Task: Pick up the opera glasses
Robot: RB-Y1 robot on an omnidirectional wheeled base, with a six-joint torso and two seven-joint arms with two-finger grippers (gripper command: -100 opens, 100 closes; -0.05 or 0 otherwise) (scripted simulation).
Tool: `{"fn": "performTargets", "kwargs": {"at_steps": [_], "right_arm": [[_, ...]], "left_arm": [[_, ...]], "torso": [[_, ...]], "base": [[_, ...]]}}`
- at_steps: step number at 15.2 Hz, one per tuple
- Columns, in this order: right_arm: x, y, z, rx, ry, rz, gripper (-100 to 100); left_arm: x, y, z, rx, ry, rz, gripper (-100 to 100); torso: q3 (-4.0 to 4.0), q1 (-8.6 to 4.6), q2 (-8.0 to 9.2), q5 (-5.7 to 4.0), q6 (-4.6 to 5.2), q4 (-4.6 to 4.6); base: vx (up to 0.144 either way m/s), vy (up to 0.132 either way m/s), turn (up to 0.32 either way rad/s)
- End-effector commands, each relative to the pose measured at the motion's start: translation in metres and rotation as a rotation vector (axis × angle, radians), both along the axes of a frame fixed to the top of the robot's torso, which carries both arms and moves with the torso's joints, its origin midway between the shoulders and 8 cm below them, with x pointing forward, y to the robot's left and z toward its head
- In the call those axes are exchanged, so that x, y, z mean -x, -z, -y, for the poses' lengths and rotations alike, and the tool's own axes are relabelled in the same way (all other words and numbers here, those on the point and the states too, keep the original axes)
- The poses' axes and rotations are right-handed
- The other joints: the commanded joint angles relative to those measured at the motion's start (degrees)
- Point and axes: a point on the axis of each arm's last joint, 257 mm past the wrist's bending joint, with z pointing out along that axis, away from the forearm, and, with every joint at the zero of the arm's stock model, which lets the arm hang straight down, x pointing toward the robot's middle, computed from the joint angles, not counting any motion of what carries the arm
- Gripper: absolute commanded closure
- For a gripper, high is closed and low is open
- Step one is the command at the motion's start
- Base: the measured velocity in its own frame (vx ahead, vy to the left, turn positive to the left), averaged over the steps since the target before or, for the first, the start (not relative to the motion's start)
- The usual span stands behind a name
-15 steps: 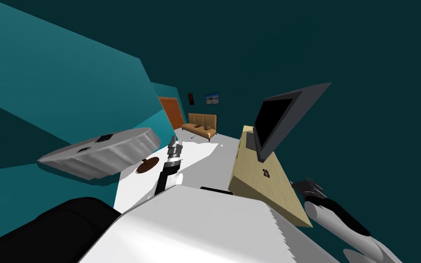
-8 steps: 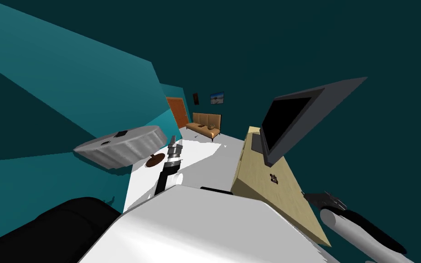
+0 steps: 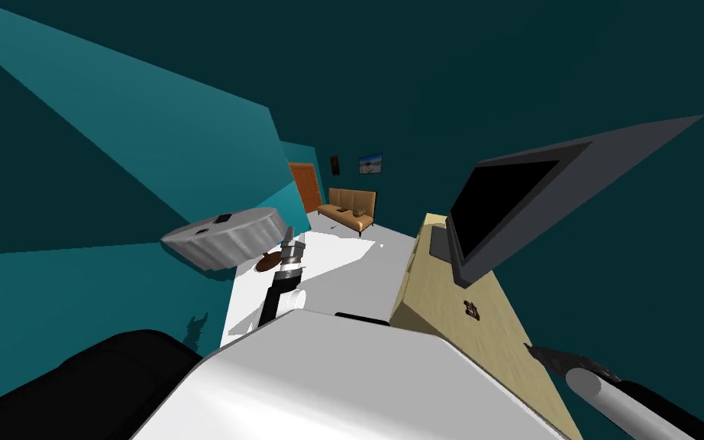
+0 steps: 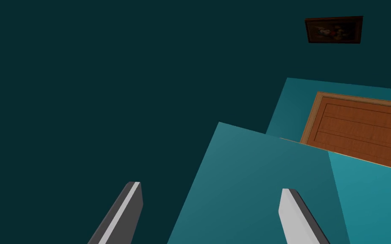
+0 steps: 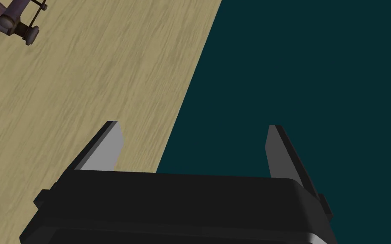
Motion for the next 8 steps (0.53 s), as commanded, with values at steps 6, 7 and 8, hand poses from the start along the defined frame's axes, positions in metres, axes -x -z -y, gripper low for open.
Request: {"fn": "performTargets", "kwargs": {"at_steps": [6, 7, 8], "right_arm": [[0.051, 0.026, 0.009, -0.203, 0.209, 0.023, -100], [0.057, 0.031, 0.007, -0.214, 0.220, 0.013, -100], [0.062, 0.035, 0.006, -0.220, 0.227, 0.006, -100]], "left_arm": [[0.000, 0.000, 0.000, 0.000, 0.000, 0.000, 0], [0.000, 0.000, 0.000, 0.000, 0.000, 0.000, 0], [0.000, 0.000, 0.000, 0.000, 0.000, 0.000, 0]], "torso": [[-0.17, -0.03, -0.30, -0.01, 0.00, -0.07], [-0.15, -0.05, -0.26, -0.01, -0.02, -0.06], [-0.12, -0.06, -0.21, -0.02, -0.02, -0.05]], "base": [[0.061, 0.003, 0.178], [0.035, -0.015, 0.186], [0.018, -0.017, 0.084]]}}
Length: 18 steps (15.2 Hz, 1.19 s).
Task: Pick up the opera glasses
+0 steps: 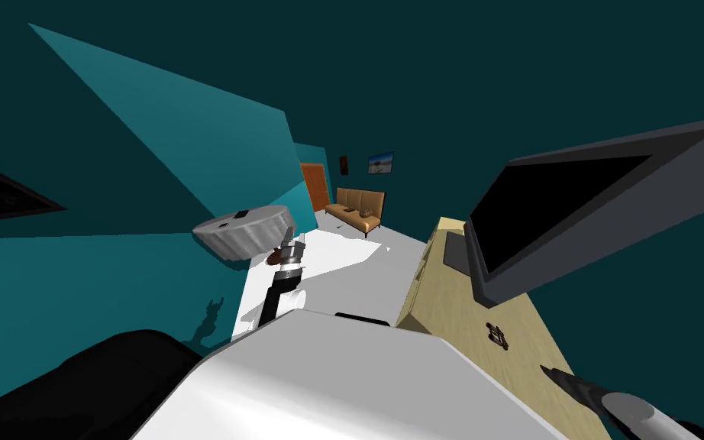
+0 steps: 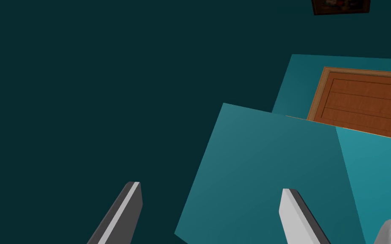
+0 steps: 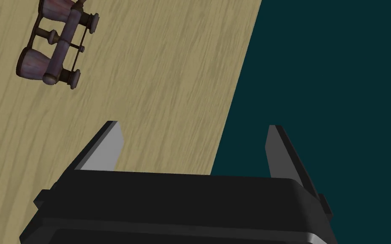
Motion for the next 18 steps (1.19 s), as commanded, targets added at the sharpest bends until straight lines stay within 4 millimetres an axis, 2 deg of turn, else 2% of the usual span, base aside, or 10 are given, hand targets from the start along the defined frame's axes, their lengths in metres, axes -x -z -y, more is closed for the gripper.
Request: {"fn": "performTargets", "kwargs": {"at_steps": [1, 4, 13, 18], "right_arm": [[0.017, 0.009, -0.002, -0.077, 0.082, 0.018, -100], [0.037, 0.022, -0.009, -0.158, 0.161, 0.025, -100], [0.066, 0.043, -0.031, -0.354, 0.350, 0.079, -100], [0.079, 0.057, -0.058, -0.516, 0.492, 0.131, -100]], "left_arm": [[0.000, 0.000, 0.000, 0.000, 0.000, 0.000, 0], [0.000, 0.000, 0.000, 0.000, 0.000, 0.000, 0], [0.000, 0.000, 0.000, 0.000, 0.000, 0.000, 0], [0.000, 0.000, 0.000, 0.000, 0.000, 0.000, 0]], "torso": [[0.00, 0.00, 0.00, 0.00, 0.00, 0.00], [0.03, -0.04, 0.04, 0.00, -0.04, 0.02], [0.01, -0.11, 0.00, -0.02, -0.02, 0.01], [0.03, -0.13, 0.03, -0.03, -0.01, 0.02]], "base": [[0.017, -0.019, 0.164], [0.025, -0.028, 0.188], [0.027, -0.034, 0.118], [0.023, -0.051, 0.121]]}}
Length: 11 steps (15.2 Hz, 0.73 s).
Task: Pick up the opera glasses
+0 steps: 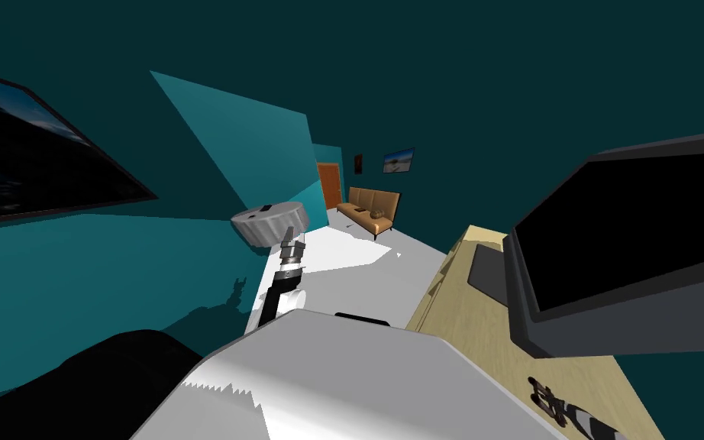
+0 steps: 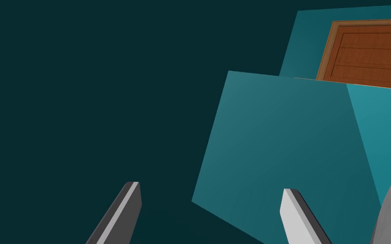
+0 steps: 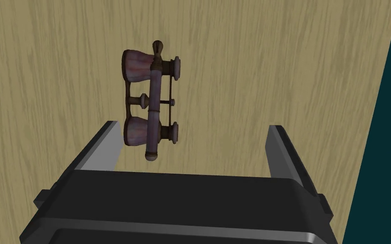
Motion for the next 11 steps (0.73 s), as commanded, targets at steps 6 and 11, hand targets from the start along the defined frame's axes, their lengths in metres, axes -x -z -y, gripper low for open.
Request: {"fn": "performTargets", "kwargs": {"at_steps": [6, 11], "right_arm": [[0.009, 0.012, -0.031, -0.155, 0.133, 0.054, -100], [0.011, 0.015, -0.042, -0.203, 0.171, 0.071, -100]], "left_arm": [[0.000, 0.000, 0.000, 0.000, 0.000, 0.000, 0], [0.000, 0.000, 0.000, 0.000, 0.000, 0.000, 0]], "torso": [[0.08, 0.17, 0.14, 0.03, 0.03, 0.03], [0.10, 0.20, 0.18, 0.04, 0.02, 0.04]], "base": [[-0.002, -0.028, 0.083], [-0.016, -0.010, 0.052]]}}
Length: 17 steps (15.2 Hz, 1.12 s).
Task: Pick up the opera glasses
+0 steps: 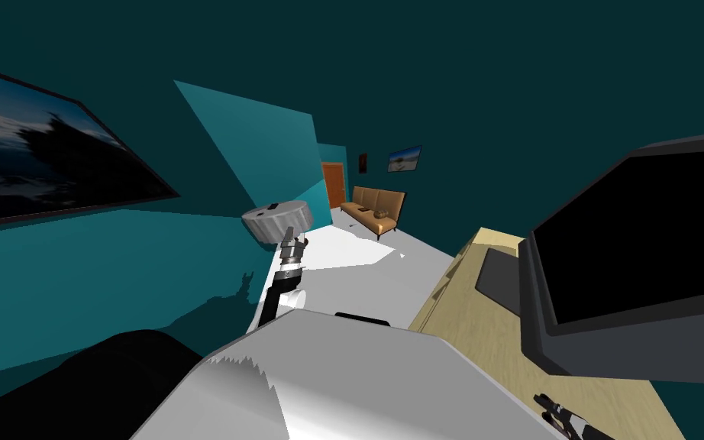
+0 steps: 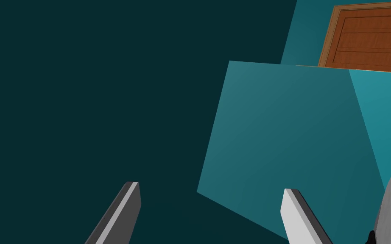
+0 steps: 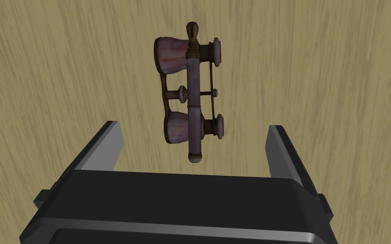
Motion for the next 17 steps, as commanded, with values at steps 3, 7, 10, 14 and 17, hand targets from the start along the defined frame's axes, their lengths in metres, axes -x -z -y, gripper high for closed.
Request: {"fn": "performTargets", "kwargs": {"at_steps": [3, 7, 10, 14, 17], "right_arm": [[0.000, 0.001, -0.003, -0.013, 0.009, 0.004, -100], [0.000, 0.001, -0.003, -0.013, 0.009, 0.004, -100], [0.000, 0.001, -0.003, -0.013, 0.009, 0.004, -100], [0.017, 0.020, -0.019, -0.014, 0.038, 0.004, -100], [0.015, 0.017, -0.017, -0.014, 0.035, 0.005, 100]], "left_arm": [[0.000, 0.000, 0.000, 0.000, 0.000, 0.000, 0], [0.000, 0.000, 0.000, 0.000, 0.000, 0.000, 0], [0.000, 0.000, 0.000, 0.000, 0.000, 0.000, 0], [0.000, 0.000, 0.000, 0.000, 0.000, 0.000, 0], [0.000, 0.000, 0.000, 0.000, 0.000, 0.000, 0]], "torso": [[-0.02, 0.04, -0.03, 0.00, 0.03, -0.01], [-0.03, 0.05, -0.06, 0.01, 0.02, -0.01], [-0.04, 0.06, -0.07, 0.01, 0.02, -0.01], [0.03, -0.02, 0.05, -0.02, 0.01, 0.01], [-0.01, 0.02, -0.02, 0.00, 0.02, 0.00]], "base": [[-0.003, -0.002, 0.010], [-0.003, -0.002, 0.010], [0.002, 0.001, -0.005], [-0.024, -0.021, 0.108], [-0.004, -0.002, 0.012]]}}
